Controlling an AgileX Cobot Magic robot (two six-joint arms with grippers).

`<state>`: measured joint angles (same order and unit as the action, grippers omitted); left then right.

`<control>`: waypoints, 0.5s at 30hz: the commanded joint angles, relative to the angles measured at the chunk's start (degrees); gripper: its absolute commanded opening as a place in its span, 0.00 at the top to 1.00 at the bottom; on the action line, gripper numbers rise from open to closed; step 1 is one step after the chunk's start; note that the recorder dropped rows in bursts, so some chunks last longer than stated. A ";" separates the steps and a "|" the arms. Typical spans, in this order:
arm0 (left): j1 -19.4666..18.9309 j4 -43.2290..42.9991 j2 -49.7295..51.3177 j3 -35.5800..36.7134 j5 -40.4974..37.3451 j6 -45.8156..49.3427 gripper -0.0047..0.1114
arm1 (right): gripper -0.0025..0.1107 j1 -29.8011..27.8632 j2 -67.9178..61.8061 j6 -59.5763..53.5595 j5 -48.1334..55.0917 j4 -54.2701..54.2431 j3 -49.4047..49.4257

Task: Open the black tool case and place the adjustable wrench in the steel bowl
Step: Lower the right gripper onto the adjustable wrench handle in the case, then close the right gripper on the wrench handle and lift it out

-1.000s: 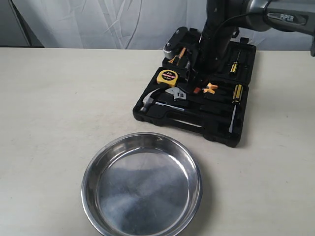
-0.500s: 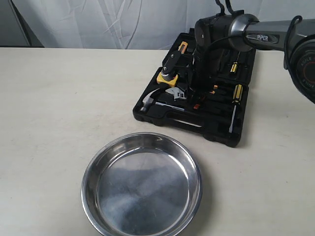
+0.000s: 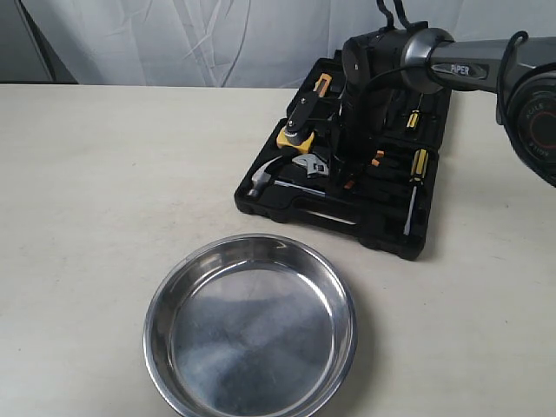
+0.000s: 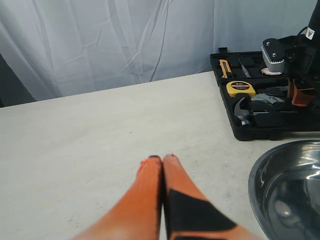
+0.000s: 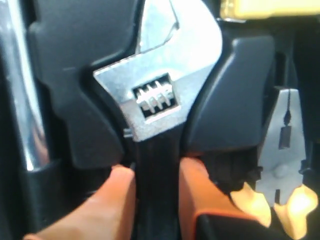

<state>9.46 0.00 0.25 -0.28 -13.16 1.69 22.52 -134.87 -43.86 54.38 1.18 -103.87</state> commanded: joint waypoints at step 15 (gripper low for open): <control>0.39 0.00 -0.25 0.28 0.34 -0.02 0.96 | 0.97 -0.04 10.19 0.37 -0.95 -4.06 0.21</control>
<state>9.46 0.00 0.25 -0.28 -13.16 1.69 22.52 -128.12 -43.47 54.30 -1.97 -103.21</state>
